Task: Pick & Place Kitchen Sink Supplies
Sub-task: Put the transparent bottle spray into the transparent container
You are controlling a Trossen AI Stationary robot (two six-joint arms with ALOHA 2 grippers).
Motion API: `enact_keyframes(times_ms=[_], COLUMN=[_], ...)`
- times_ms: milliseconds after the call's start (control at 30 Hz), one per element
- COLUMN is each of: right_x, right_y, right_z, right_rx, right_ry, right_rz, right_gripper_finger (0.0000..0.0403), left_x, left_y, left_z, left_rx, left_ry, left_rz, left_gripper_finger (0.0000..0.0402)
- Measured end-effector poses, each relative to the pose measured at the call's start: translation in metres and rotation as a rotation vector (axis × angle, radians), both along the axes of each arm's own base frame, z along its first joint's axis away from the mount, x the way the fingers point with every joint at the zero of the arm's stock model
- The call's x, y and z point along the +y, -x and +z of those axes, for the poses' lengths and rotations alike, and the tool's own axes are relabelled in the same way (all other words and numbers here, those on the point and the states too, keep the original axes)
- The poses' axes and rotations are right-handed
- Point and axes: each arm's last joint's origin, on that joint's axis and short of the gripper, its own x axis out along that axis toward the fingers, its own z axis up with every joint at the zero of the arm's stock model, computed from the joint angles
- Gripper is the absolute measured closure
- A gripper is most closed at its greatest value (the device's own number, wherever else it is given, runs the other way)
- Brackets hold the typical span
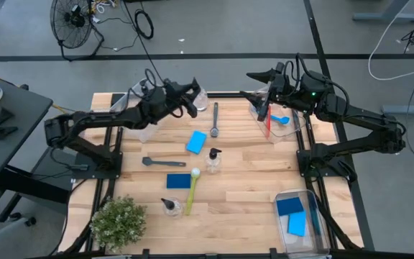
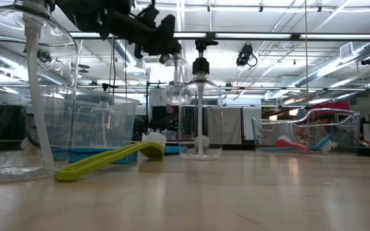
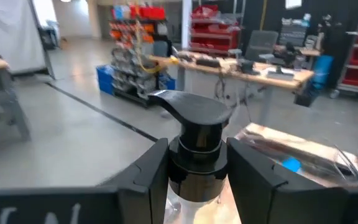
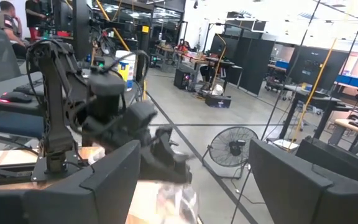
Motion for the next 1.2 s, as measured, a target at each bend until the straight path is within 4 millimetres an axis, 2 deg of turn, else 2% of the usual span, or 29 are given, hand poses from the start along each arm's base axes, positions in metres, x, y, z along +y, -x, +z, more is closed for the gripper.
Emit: enact_keyframes(times_ms=[333, 533, 867, 1200], right_x=[0.000, 0.000, -0.001, -0.003], right_y=[0.000, -0.001, -0.005, -0.011], right_z=[0.000, 0.002, -0.001, -0.005], right_rx=[-0.002, -0.022, -0.012, -0.002], right_ry=[-0.002, 0.002, -0.003, -0.031], right_rz=[-0.001, 0.000, 0.000, 0.000], right_gripper_finger=[0.0101, 0.0101, 0.0101, 0.0101], left_x=[-0.013, -0.021, -0.027, -0.027], left_y=[0.039, 0.062, 0.087, 0.093], left_z=[0.043, 0.059, 0.062, 0.051], left_rx=[-0.023, 0.001, 0.125, 0.258], left_ry=[-0.085, -0.120, -0.101, -0.062], left_rz=[0.086, 0.149, 0.275, 0.347], left_gripper_finger=[0.0262, 0.0262, 0.0262, 0.0262])
